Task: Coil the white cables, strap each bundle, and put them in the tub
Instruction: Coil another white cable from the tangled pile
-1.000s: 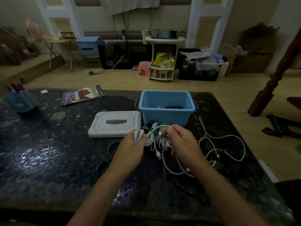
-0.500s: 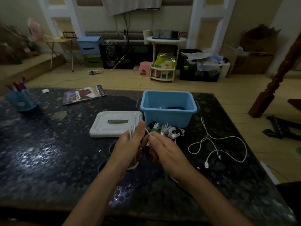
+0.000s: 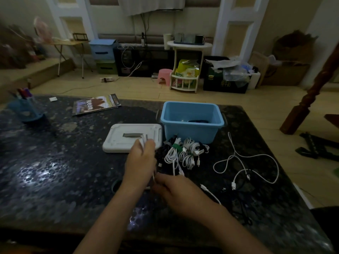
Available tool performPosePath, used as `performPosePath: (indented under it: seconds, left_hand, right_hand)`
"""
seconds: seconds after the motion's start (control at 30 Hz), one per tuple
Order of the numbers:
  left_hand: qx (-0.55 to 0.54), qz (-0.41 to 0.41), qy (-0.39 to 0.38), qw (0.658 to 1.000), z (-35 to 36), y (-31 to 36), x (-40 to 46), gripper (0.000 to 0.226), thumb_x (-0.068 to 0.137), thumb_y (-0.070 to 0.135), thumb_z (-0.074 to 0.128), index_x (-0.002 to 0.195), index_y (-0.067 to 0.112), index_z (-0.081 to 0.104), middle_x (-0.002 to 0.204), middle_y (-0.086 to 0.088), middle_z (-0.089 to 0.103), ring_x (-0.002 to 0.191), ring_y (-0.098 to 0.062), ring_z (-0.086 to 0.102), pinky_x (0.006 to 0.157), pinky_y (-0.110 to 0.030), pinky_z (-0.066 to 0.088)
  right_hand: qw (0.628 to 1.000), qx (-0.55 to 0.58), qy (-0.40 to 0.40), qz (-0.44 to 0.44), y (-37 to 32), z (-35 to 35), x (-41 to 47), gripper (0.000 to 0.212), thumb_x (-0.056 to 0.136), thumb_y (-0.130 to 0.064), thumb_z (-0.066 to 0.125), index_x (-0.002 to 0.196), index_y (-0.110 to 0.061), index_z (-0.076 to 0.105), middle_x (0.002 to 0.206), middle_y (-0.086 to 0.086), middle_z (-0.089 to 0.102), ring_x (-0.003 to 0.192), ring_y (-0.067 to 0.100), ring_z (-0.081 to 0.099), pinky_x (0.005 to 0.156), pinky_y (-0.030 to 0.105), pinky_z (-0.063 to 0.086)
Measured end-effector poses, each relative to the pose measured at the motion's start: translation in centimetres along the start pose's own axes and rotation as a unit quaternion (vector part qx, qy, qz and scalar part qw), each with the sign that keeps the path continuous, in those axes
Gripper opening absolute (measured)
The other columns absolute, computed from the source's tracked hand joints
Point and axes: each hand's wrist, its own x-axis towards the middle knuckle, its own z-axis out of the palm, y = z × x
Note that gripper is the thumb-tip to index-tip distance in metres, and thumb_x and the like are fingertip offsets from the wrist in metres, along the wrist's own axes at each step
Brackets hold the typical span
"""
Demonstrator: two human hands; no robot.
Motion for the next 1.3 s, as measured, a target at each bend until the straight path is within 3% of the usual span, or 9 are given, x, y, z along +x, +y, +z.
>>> performPosePath:
  seconds: [0.13,0.23,0.47,0.6,0.8,0.9,1.0,1.13,1.3]
  left_hand:
    - [0.036,0.060,-0.028,0.997,0.7,-0.5,-0.4,0.026,0.099,0.035,0.047,0.081,0.018,0.051,0.059,0.002,0.042,0.054,-0.019,0.040,0.057,-0.042,0.036]
    - [-0.026,0.019,-0.046,0.998,0.4,0.2,-0.5,0.026,0.104,0.026,0.047,0.085,0.012,0.059,0.054,0.002,0.039,0.046,-0.018,0.033,0.049,-0.033,0.030]
    - [-0.025,-0.056,-0.284,0.957,-0.8,1.6,-1.8,0.036,0.102,0.035,0.047,0.092,0.004,0.063,0.053,-0.003,0.030,0.041,-0.013,0.022,0.040,-0.020,0.022]
    - [0.102,-0.018,-0.258,0.961,-0.6,0.8,-1.5,0.035,0.103,0.031,0.048,0.094,0.002,0.065,0.044,0.008,0.042,0.037,-0.008,0.034,0.042,-0.023,0.029]
    - [0.306,0.124,-0.157,0.931,-0.1,0.0,-0.9,0.040,0.098,0.038,0.058,0.059,0.029,0.048,0.055,0.011,0.052,0.058,0.005,0.052,0.053,-0.012,0.037]
    - [0.341,0.181,-0.160,0.908,0.1,-0.3,-0.7,0.037,0.098,0.035,0.058,0.063,0.035,0.044,0.072,0.011,0.049,0.066,0.001,0.048,0.059,-0.016,0.032]
    - [0.335,0.185,-0.166,0.909,0.3,-0.8,-0.8,0.040,0.097,0.029,0.062,0.062,0.040,0.044,0.065,0.015,0.050,0.064,0.003,0.053,0.058,-0.013,0.037]
    - [0.351,0.175,-0.190,0.900,0.5,-1.4,-0.8,0.029,0.097,0.043,0.057,0.072,0.029,0.051,0.072,0.006,0.058,0.071,-0.015,0.057,0.067,-0.040,0.049]
    - [0.357,0.196,-0.183,0.895,0.8,-1.4,-1.3,0.013,0.094,0.023,0.063,0.094,0.024,0.050,0.094,0.003,0.050,0.085,-0.018,0.054,0.077,-0.044,0.049]
  right_hand:
    - [0.997,-0.072,0.004,-0.009,-0.3,0.8,0.3,0.020,0.103,-0.028,0.042,0.114,-0.020,0.056,0.098,0.020,0.068,0.089,0.042,0.061,0.071,0.046,0.048]
    - [0.993,-0.120,-0.015,0.012,0.4,1.2,0.6,0.022,0.105,-0.032,0.042,0.105,-0.018,0.059,0.099,0.015,0.068,0.093,0.039,0.062,0.071,0.040,0.042]
    - [0.987,-0.127,0.022,0.093,2.9,-1.1,0.7,0.022,0.101,-0.035,0.046,0.105,-0.025,0.065,0.102,0.002,0.071,0.099,0.027,0.063,0.080,0.037,0.050]
    - [0.984,-0.067,0.085,0.140,3.1,-2.3,0.7,0.024,0.099,-0.045,0.052,0.088,-0.028,0.065,0.084,0.000,0.069,0.085,0.021,0.063,0.069,0.034,0.044]
    - [0.967,-0.100,0.147,0.181,3.2,-3.5,1.3,0.031,0.085,-0.059,0.067,0.077,-0.029,0.061,0.073,-0.010,0.061,0.074,0.008,0.055,0.059,0.026,0.036]
    - [0.957,-0.132,0.174,0.191,3.1,-4.1,1.2,0.036,0.084,-0.065,0.064,0.076,-0.030,0.060,0.078,-0.009,0.065,0.077,0.009,0.060,0.064,0.027,0.042]
    - [0.956,-0.114,0.169,0.213,3.2,-4.5,0.9,0.038,0.087,-0.067,0.058,0.081,-0.030,0.063,0.082,-0.008,0.067,0.081,0.012,0.061,0.065,0.028,0.043]
    - [0.961,-0.062,0.162,0.214,3.1,-4.4,0.9,0.023,0.090,-0.050,0.060,0.082,-0.029,0.064,0.081,-0.008,0.067,0.079,0.011,0.060,0.065,0.029,0.047]
    - [0.964,-0.024,0.174,0.201,2.6,-4.9,1.1,0.017,0.087,-0.041,0.065,0.076,-0.029,0.063,0.074,-0.009,0.066,0.072,0.007,0.060,0.067,0.031,0.051]
